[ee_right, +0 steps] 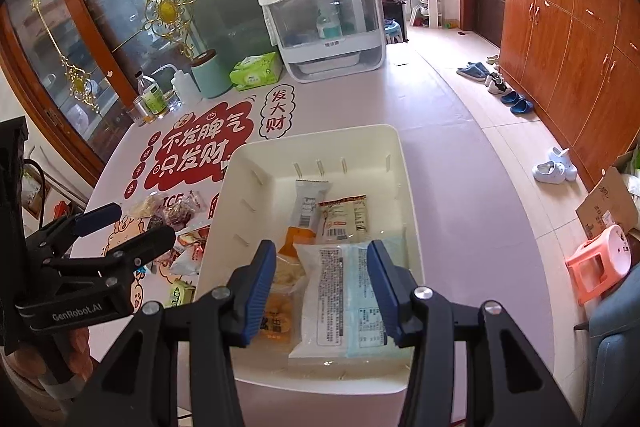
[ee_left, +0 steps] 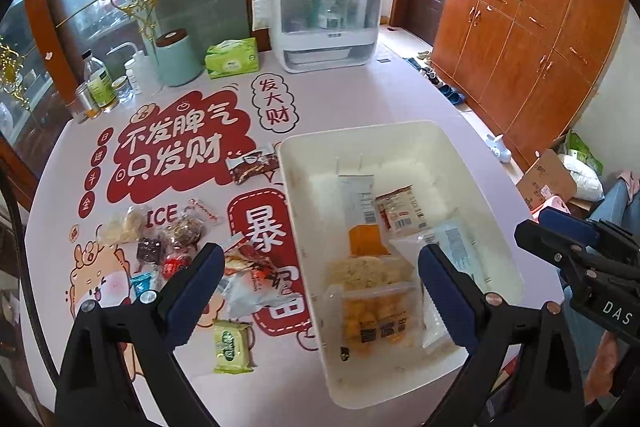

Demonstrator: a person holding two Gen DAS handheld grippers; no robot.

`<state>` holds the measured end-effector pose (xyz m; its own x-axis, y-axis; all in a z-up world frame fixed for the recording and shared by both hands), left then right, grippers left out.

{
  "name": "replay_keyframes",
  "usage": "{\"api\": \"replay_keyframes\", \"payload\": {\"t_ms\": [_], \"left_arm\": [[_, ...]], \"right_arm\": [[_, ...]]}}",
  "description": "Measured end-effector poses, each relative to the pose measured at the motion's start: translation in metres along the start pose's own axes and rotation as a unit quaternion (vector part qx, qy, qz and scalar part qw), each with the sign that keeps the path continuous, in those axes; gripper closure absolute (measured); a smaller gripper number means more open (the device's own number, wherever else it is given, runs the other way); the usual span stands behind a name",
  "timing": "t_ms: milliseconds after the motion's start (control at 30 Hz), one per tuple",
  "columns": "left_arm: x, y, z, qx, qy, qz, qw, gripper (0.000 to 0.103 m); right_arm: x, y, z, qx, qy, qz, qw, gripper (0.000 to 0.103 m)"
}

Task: Organize snacks
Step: 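Carry both bags into the white tray and open both tools, then withdraw both tools from the tray back over the snack pile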

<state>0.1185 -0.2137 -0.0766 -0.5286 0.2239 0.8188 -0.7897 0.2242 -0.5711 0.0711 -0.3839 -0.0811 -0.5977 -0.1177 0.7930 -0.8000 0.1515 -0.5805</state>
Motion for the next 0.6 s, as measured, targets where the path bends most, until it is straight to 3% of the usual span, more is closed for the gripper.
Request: {"api": "replay_keyframes", "payload": {"t_ms": [267, 600], "left_arm": [[0.016, 0.004, -0.037, -0.001, -0.016, 0.004, 0.9999, 0.006], [0.035, 0.016, -0.119, 0.024, -0.04, 0.004, 0.9989, 0.006]], "right_arm": [[-0.007, 0.004, -0.03, 0.0, -0.018, -0.009, 1.0, 0.055], [-0.018, 0.001, -0.095, 0.016, -0.041, -0.015, 0.999, 0.055]]}}
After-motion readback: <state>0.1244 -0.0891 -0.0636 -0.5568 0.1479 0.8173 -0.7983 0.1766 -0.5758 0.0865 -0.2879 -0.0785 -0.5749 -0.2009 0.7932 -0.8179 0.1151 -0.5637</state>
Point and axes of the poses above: each gripper's, at about its wrist camera, not at the fingertips, and x roughly against the way its jaws point, z to its right, y to its underside, the point moved 7 cm from there along -x, roughly the way its jaws point
